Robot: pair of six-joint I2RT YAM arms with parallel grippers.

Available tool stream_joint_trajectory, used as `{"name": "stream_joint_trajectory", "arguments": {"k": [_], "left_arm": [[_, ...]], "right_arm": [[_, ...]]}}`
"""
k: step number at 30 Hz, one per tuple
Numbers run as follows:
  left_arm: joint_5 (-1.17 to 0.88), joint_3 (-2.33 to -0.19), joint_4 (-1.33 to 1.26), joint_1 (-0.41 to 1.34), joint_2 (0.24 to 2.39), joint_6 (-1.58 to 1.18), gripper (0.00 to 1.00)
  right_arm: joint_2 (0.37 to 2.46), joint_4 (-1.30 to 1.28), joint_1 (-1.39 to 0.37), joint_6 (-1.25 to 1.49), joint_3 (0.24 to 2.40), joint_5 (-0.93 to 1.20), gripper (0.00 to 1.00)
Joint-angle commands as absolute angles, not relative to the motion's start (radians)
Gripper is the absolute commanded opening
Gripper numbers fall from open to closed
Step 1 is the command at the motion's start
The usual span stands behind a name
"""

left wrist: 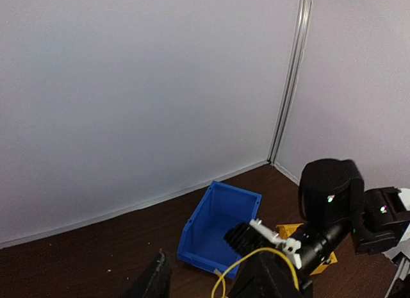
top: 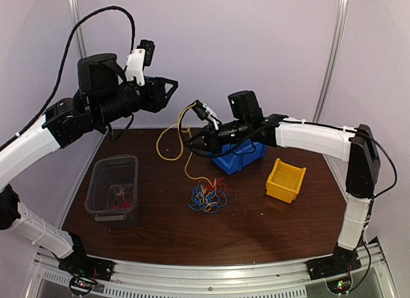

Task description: Untangle the cables

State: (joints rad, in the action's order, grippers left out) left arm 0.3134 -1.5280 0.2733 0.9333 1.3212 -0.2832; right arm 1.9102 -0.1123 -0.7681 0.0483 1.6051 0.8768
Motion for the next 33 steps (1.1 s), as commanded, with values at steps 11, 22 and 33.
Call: {"name": "stream_joint_trajectory", "arguments": {"k": [11,22,33], "left_arm": [[0.309,-1.197,0.316,0.936,1.142,-0.372,0.64],[0.101,-1.023,0.204,0.936,1.175,-0.298,0.67],[0.05,-0.932,0.073,0.957,1.253,-0.229,0.67]], "right_arm": [[1.797,-0.267,-0.703,-0.06,1.887,0.793,0.0],[1.794,-0.288,-0.688,-0.052,2.022,0.763,0.0],[1.781,-0.296,-0.664,-0.05,2.075,0.75,0.0]]}}
